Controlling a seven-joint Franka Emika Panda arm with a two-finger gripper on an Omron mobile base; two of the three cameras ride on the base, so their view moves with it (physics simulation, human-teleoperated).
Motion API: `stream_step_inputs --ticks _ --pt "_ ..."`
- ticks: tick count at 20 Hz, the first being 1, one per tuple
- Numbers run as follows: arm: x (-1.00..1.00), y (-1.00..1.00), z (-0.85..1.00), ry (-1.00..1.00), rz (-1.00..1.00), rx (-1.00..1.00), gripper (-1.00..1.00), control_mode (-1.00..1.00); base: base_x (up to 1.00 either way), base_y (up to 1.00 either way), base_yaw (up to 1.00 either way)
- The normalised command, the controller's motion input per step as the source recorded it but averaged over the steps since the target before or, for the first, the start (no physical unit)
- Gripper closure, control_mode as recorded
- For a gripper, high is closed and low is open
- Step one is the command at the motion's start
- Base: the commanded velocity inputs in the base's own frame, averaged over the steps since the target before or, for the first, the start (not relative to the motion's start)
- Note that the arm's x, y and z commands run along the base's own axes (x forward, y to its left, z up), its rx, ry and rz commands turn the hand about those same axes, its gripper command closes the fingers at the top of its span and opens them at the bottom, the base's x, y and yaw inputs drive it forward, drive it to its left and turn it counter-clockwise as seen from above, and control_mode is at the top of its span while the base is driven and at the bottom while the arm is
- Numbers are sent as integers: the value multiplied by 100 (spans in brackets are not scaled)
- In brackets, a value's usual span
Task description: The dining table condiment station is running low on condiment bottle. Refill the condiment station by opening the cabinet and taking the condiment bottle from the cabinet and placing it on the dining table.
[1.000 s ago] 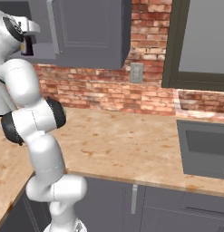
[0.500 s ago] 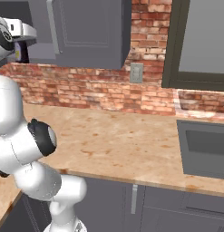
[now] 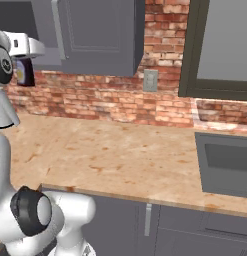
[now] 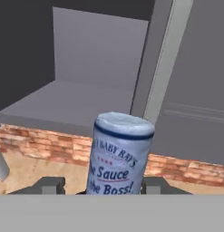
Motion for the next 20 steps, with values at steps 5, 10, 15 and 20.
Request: stream_step_inputs --ticks 5,10,15,20 --pt "-100 -52 -31 9 8 0 100 -100 0 0 0" --pt "-100 -62 -29 10 3 0 100 -100 0 0 0" --pt "-80 -90 -33 9 8 -1 100 -100 0 0 0" --pt "-49 -57 -7 2 4 -1 100 -100 0 0 0"
